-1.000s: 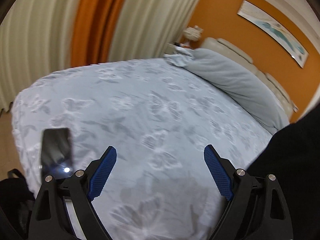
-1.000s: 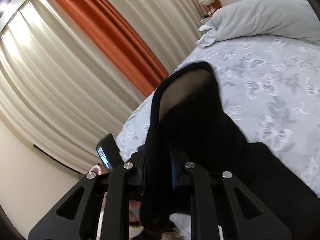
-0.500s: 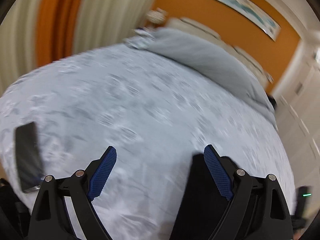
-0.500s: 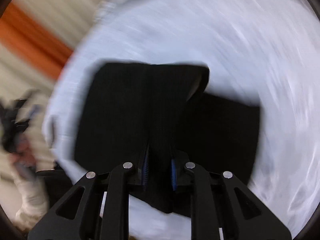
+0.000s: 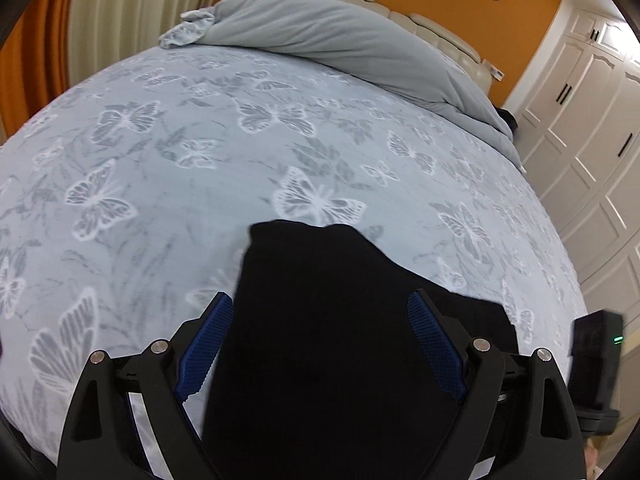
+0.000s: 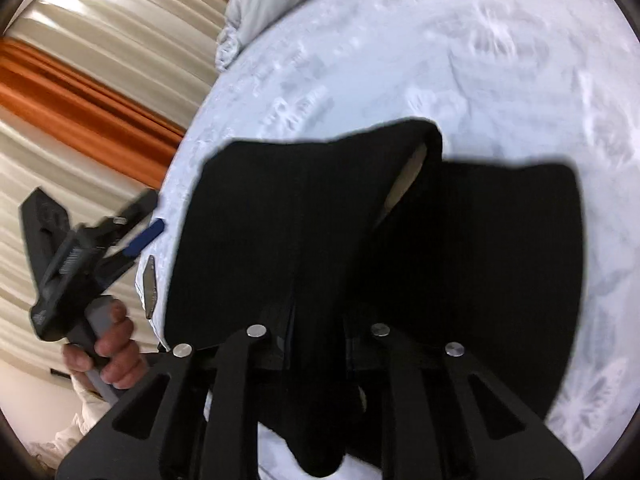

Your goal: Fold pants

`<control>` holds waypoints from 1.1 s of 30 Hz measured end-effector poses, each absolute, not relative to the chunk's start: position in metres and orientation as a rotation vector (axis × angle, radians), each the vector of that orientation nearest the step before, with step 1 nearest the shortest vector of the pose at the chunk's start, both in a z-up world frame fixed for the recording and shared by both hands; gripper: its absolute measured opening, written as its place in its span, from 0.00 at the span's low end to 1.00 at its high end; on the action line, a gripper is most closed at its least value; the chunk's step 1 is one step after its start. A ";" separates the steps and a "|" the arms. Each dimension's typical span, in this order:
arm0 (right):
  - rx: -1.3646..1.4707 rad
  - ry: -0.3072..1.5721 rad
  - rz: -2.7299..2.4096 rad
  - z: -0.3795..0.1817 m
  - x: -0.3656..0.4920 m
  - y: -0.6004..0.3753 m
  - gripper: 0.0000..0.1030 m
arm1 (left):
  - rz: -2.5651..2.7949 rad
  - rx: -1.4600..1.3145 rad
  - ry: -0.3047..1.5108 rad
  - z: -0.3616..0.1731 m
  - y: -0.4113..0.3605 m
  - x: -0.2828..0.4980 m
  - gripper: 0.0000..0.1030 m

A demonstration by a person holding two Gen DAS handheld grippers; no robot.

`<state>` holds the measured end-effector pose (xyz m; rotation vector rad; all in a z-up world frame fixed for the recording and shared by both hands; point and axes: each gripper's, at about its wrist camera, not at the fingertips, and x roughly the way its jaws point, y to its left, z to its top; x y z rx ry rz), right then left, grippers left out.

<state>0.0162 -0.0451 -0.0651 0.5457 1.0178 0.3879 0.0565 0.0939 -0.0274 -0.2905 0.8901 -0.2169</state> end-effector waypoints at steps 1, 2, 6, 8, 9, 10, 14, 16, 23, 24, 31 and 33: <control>0.546 0.979 0.402 -0.048 0.007 -0.049 0.15 | -0.226 -0.290 0.888 -0.026 0.093 0.055 0.84; 0.535 0.950 0.404 -0.034 -0.001 -0.054 0.15 | -0.243 -0.283 0.886 -0.024 0.092 0.054 0.84; 0.400 1.073 0.221 -0.065 -0.006 -0.075 0.27 | -0.243 -0.220 0.894 -0.028 0.089 0.048 0.84; 0.471 1.130 0.166 -0.093 -0.004 -0.087 0.28 | -0.223 -0.188 0.945 -0.044 0.085 0.051 0.84; 0.499 1.113 0.175 -0.086 -0.004 -0.088 0.29 | -0.217 -0.179 0.975 -0.051 0.084 0.052 0.84; 0.480 1.082 0.181 -0.071 -0.007 -0.089 0.31 | -0.218 -0.180 1.001 -0.057 0.084 0.052 0.84; 0.457 0.866 0.176 -0.025 -0.024 -0.091 0.37 | -0.242 -0.261 0.970 -0.050 0.108 0.040 0.84; 0.466 0.875 0.243 -0.022 -0.010 -0.076 0.30 | -0.242 -0.267 0.932 -0.045 0.119 0.034 0.84; 0.362 1.063 0.117 -0.088 0.078 -0.062 0.02 | -0.198 -0.131 0.929 -0.054 0.107 0.029 0.84; 0.532 1.038 0.128 -0.096 0.076 -0.087 0.00 | -0.182 -0.096 0.955 -0.060 0.103 0.032 0.84; 0.395 0.990 0.195 -0.065 0.066 -0.051 0.03 | -0.184 -0.081 0.958 -0.069 0.108 0.030 0.85; 0.409 1.053 0.128 -0.091 0.071 -0.059 0.00 | -0.190 -0.108 0.967 -0.069 0.111 0.030 0.84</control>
